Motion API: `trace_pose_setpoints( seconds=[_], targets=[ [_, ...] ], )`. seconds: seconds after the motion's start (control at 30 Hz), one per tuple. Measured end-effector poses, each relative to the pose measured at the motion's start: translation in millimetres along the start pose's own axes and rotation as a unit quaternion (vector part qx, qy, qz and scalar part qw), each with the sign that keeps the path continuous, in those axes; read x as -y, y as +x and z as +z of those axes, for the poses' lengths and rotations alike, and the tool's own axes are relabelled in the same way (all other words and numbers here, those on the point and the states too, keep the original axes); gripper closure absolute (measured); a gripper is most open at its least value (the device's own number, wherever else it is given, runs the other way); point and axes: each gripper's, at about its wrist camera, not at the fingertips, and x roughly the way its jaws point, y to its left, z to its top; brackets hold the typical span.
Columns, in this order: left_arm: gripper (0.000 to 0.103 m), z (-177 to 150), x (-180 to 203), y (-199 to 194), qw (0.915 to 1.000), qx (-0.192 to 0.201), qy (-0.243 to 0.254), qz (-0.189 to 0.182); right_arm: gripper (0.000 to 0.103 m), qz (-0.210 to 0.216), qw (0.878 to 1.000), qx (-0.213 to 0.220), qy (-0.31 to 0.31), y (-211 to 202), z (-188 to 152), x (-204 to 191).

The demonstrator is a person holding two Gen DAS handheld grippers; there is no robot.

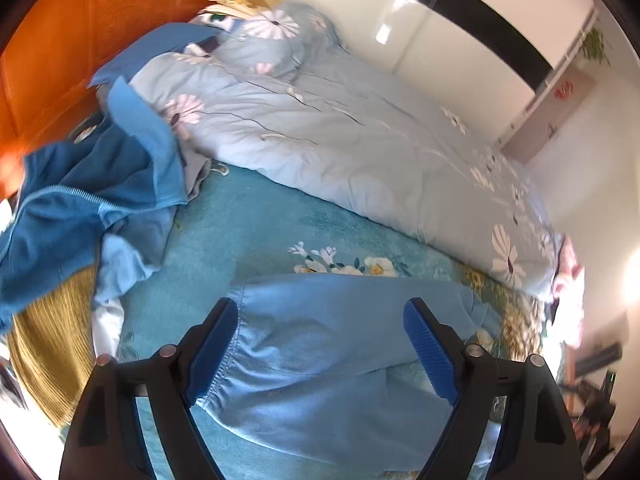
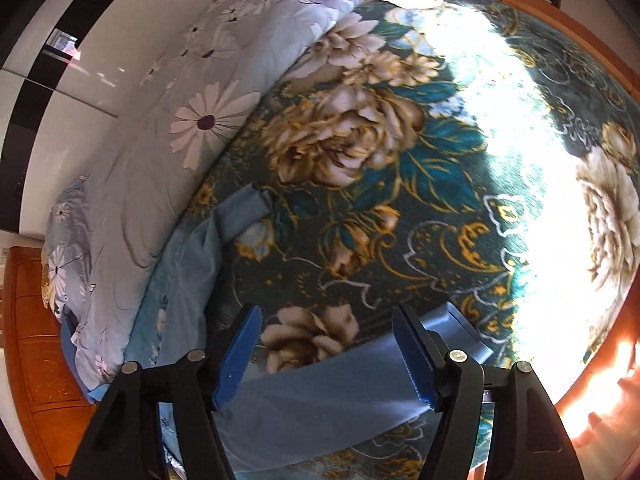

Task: Fold clothes
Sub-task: 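Release the sweatpants with both grippers and reposition over the legs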

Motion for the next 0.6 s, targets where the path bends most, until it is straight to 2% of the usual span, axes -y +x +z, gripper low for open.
trace_pose_setpoints(
  seconds=[0.1, 0.13, 0.2, 0.4, 0.6],
  targets=[
    [0.017, 9.8, 18.8, 5.6, 0.999, -0.001, 0.037, 0.024, 0.026, 0.019, 1.0, -0.006, -0.019, 14.2, 16.1, -22.0],
    [0.014, 11.8, 24.3, 7.6, 0.9985, -0.003, 0.045, 0.031, 0.026, 0.022, 0.999, -0.008, -0.024, 20.4, 19.8, -28.7],
    [0.0, 13.5, 33.4, 11.7, 0.9983, -0.002, 0.049, 0.031, 0.026, 0.031, 0.999, -0.02, -0.039, 39.8, 30.0, -45.7],
    [0.0, 5.8, 43.1, 22.3, 0.9986, -0.018, 0.038, 0.032, 0.026, 0.042, 0.994, -0.073, -0.076, 114.1, 49.9, -106.3],
    [0.0, -2.9, 37.3, 43.8, 0.9962, -0.059, 0.021, 0.06, 0.026, 0.047, 0.987, -0.111, -0.104, 184.0, 64.9, -156.3]
  ],
)
